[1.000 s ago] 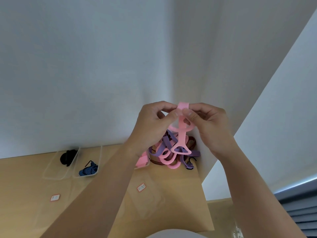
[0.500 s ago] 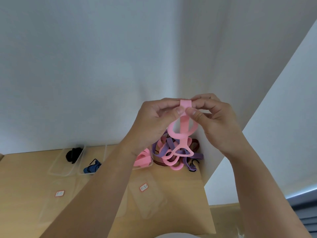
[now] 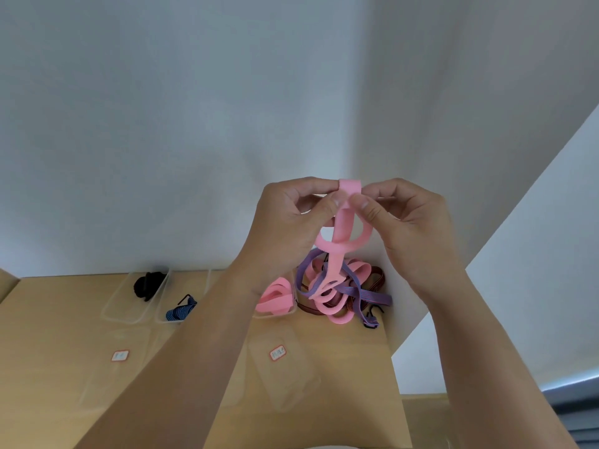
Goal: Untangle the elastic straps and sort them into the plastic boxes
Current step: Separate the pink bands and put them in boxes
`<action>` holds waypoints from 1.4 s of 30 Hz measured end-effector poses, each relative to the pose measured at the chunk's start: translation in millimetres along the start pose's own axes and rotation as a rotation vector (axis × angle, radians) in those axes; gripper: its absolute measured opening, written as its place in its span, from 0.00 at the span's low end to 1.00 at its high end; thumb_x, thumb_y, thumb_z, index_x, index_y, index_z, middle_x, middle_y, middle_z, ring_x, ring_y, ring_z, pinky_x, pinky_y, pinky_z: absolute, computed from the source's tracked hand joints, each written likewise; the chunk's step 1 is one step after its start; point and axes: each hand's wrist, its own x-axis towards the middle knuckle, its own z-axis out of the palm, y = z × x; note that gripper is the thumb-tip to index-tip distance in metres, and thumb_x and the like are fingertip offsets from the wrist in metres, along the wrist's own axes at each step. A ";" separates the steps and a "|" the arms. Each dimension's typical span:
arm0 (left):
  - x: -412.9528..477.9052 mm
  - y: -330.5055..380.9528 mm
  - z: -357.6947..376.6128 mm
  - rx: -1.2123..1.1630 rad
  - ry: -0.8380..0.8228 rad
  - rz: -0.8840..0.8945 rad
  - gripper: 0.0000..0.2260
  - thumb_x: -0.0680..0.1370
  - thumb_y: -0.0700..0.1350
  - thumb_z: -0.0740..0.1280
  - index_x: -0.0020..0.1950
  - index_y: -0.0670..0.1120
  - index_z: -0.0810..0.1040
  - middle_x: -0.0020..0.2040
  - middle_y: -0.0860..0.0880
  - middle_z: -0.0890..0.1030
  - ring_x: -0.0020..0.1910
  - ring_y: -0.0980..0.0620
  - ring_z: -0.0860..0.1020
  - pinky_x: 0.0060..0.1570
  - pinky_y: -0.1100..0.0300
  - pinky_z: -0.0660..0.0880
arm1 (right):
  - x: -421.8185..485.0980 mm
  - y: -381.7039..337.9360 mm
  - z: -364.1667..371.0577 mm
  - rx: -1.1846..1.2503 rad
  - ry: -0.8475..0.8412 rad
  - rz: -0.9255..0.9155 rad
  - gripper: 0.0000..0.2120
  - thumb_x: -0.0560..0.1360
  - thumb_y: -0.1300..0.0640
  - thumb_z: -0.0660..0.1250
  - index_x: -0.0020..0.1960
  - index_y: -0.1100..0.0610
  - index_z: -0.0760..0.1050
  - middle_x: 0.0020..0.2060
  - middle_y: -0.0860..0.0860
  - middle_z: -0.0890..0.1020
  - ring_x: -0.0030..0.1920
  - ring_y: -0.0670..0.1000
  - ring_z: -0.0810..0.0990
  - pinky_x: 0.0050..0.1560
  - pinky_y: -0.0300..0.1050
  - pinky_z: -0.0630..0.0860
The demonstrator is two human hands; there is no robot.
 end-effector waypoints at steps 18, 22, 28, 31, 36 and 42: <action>-9.2 8.6 -39.8 -0.103 0.174 -0.006 0.11 0.77 0.35 0.74 0.55 0.46 0.80 0.45 0.49 0.88 0.43 0.50 0.87 0.40 0.64 0.81 | 13.0 -2.2 46.1 0.188 -0.147 0.054 0.02 0.76 0.61 0.72 0.48 0.56 0.82 0.40 0.51 0.86 0.41 0.53 0.85 0.44 0.42 0.80; -9.0 5.8 -42.1 -0.080 0.186 -0.001 0.09 0.75 0.38 0.74 0.54 0.46 0.83 0.48 0.46 0.88 0.47 0.44 0.86 0.43 0.54 0.84 | 16.7 -1.1 49.8 0.217 -0.160 0.060 0.04 0.77 0.65 0.71 0.48 0.57 0.82 0.39 0.50 0.86 0.40 0.50 0.86 0.43 0.37 0.79; -11.2 -4.6 -45.5 -0.088 0.101 -0.089 0.14 0.75 0.40 0.74 0.60 0.44 0.83 0.54 0.46 0.87 0.52 0.42 0.86 0.56 0.43 0.82 | 24.7 -1.5 48.7 0.214 -0.149 0.065 0.08 0.78 0.66 0.68 0.53 0.58 0.83 0.41 0.50 0.87 0.42 0.50 0.87 0.45 0.40 0.80; -16.1 -14.9 -41.2 -0.065 0.011 -0.164 0.13 0.73 0.40 0.76 0.57 0.43 0.84 0.52 0.43 0.87 0.53 0.41 0.85 0.59 0.43 0.81 | 29.5 -2.4 47.4 0.191 -0.120 0.064 0.08 0.79 0.67 0.67 0.53 0.59 0.83 0.40 0.49 0.87 0.41 0.48 0.85 0.44 0.37 0.79; -22.0 -34.0 -21.8 -0.055 -0.008 -0.285 0.09 0.72 0.37 0.77 0.51 0.43 0.85 0.48 0.40 0.87 0.46 0.43 0.84 0.50 0.43 0.81 | 34.1 -4.0 42.1 0.138 -0.096 0.051 0.07 0.79 0.67 0.67 0.50 0.57 0.82 0.41 0.50 0.86 0.42 0.52 0.85 0.45 0.45 0.82; -23.2 -40.0 -14.9 -0.116 -0.100 -0.301 0.08 0.74 0.40 0.75 0.52 0.47 0.87 0.51 0.44 0.88 0.53 0.44 0.86 0.55 0.49 0.82 | 39.6 -6.7 29.7 -0.005 -0.110 0.014 0.08 0.78 0.67 0.68 0.50 0.55 0.82 0.42 0.48 0.86 0.41 0.52 0.83 0.48 0.48 0.80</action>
